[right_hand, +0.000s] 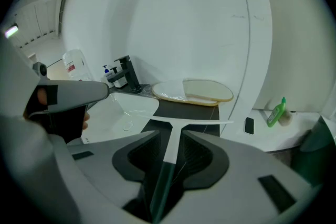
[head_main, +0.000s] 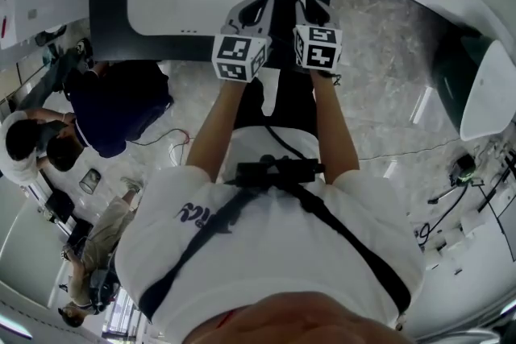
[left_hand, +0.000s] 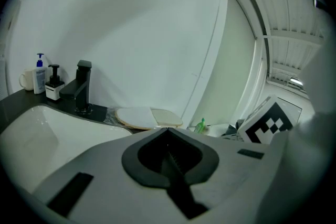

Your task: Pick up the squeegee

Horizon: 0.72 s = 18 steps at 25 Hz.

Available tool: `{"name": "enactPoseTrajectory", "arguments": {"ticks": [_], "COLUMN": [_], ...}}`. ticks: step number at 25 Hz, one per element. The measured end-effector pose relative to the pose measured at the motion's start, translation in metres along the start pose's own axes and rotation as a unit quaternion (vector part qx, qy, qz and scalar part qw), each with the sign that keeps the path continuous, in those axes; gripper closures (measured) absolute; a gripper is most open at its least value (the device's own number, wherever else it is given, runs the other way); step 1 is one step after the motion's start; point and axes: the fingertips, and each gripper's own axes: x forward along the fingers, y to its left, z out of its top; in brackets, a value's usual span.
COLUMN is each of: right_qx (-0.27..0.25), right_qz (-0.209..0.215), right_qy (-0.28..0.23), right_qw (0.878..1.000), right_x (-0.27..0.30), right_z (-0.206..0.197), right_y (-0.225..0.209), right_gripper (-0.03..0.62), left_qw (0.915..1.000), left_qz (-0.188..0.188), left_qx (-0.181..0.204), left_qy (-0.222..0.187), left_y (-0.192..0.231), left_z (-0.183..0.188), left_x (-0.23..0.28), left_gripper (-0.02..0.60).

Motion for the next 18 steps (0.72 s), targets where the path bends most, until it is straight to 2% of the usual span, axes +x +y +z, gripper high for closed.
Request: {"name": "enactPoseTrajectory", "arguments": {"ticks": [4, 10, 18], "right_qx": [0.004, 0.010, 0.016], "right_qz": [-0.005, -0.017, -0.043], "right_qy": [0.022, 0.043, 0.047], "right_qw": [1.000, 0.999, 0.998], "right_x": [0.023, 0.047, 0.052], "right_z": [-0.008, -0.017, -0.018], "right_y": [-0.002, -0.005, -0.010], "right_gripper": [0.447, 0.445, 0.452], "left_qw": [0.9999, 0.9998, 0.9996], "left_qz": [-0.002, 0.000, 0.010], "left_qx": [-0.006, -0.012, -0.018], "left_qy": [0.012, 0.018, 0.017], "left_y": [0.003, 0.012, 0.022], "left_z": [-0.011, -0.018, -0.017], "left_x": [0.012, 0.023, 0.021], "left_gripper": [0.569, 0.569, 0.569]}}
